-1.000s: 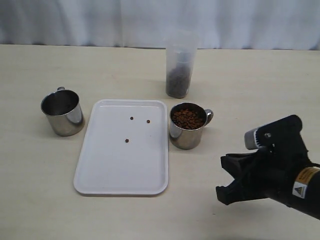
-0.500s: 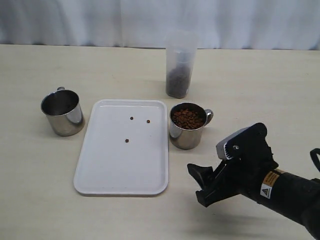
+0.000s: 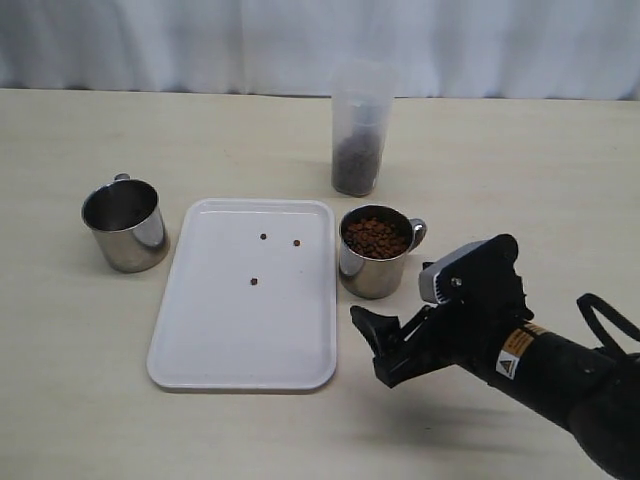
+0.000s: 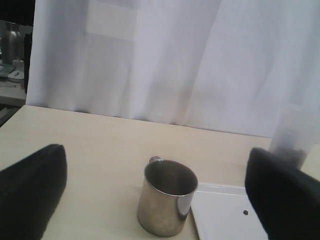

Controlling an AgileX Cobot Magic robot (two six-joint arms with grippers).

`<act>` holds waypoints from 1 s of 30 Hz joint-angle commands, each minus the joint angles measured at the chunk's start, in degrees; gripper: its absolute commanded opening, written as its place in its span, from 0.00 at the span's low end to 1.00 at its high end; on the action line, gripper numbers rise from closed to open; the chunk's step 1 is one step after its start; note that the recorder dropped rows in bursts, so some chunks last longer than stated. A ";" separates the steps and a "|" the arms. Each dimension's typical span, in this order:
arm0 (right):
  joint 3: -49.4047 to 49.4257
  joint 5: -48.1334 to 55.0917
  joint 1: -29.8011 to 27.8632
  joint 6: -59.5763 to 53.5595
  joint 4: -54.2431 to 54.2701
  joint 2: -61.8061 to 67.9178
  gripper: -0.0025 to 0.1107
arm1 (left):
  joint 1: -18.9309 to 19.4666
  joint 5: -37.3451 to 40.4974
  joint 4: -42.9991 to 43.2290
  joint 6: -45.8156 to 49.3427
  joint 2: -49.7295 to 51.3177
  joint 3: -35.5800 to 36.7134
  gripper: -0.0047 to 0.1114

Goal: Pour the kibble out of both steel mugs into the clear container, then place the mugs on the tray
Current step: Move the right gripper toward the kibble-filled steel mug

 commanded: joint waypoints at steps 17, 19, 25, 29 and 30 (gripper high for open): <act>-9.26 10.88 0.14 -9.61 9.28 1.11 0.75 | 0.01 -0.48 -0.28 -0.07 -0.16 0.18 0.88; -9.65 10.88 0.14 -10.70 9.40 1.11 0.75 | 0.01 -0.48 -0.28 -0.07 -0.16 0.18 0.88; -9.63 11.02 0.14 -10.43 9.15 3.25 0.75 | 0.01 -0.48 -0.28 -0.07 -0.16 0.18 0.88; -9.63 8.09 0.14 -11.32 10.20 5.72 0.75 | 0.01 -0.48 -0.28 -0.07 -0.16 0.18 0.88; -9.63 7.32 0.14 -11.42 10.20 6.09 0.75 | 0.01 -0.48 -0.28 -0.07 -0.16 0.18 0.88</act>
